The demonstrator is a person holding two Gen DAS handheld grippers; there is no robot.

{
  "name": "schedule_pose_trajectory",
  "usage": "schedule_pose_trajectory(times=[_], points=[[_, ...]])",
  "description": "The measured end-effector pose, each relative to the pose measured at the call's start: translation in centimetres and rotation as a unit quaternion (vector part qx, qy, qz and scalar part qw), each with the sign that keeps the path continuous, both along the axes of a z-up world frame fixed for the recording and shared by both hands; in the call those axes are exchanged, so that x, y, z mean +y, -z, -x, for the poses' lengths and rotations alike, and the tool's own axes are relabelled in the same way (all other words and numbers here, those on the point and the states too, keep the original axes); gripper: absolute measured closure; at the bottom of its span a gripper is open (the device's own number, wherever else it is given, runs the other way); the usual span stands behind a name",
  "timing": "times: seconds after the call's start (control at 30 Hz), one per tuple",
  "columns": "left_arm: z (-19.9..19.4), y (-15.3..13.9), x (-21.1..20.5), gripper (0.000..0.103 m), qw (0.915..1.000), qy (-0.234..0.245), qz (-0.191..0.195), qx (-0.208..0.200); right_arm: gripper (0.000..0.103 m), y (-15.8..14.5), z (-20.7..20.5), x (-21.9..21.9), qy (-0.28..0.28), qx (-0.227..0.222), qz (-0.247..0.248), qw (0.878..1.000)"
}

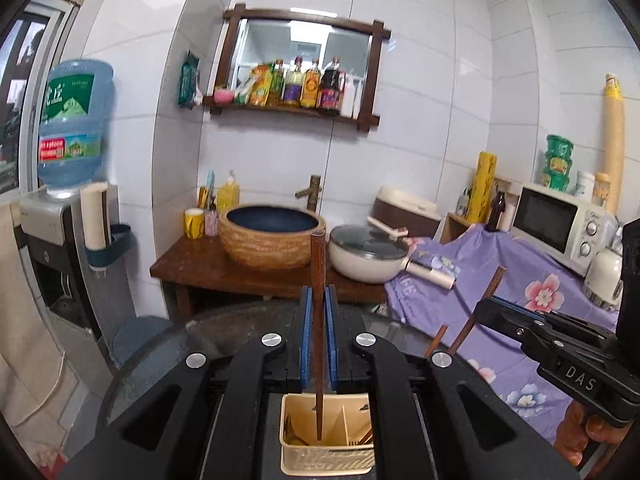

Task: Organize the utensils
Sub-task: 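Lower the chopsticks into the basket and open both tools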

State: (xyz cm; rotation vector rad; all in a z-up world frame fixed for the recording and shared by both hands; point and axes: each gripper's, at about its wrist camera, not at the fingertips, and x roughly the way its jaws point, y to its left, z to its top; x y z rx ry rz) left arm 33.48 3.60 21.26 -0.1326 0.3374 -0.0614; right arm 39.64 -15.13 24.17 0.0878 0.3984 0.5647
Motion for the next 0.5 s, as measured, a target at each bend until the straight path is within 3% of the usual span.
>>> schedule_pose_trajectory(times=[0.23, 0.5], points=[[-1.5, 5.1, 0.2, 0.096, 0.9988, 0.003, 0.005, 0.048, 0.095, 5.2, -1.7, 0.8, 0.007, 0.037, 0.013, 0.999], [-2.1, 7.8, 0.3, 0.096, 0.9971, 0.001, -0.001, 0.076, 0.095, 7.5, -2.2, 0.7, 0.015, 0.053, 0.015, 0.998]])
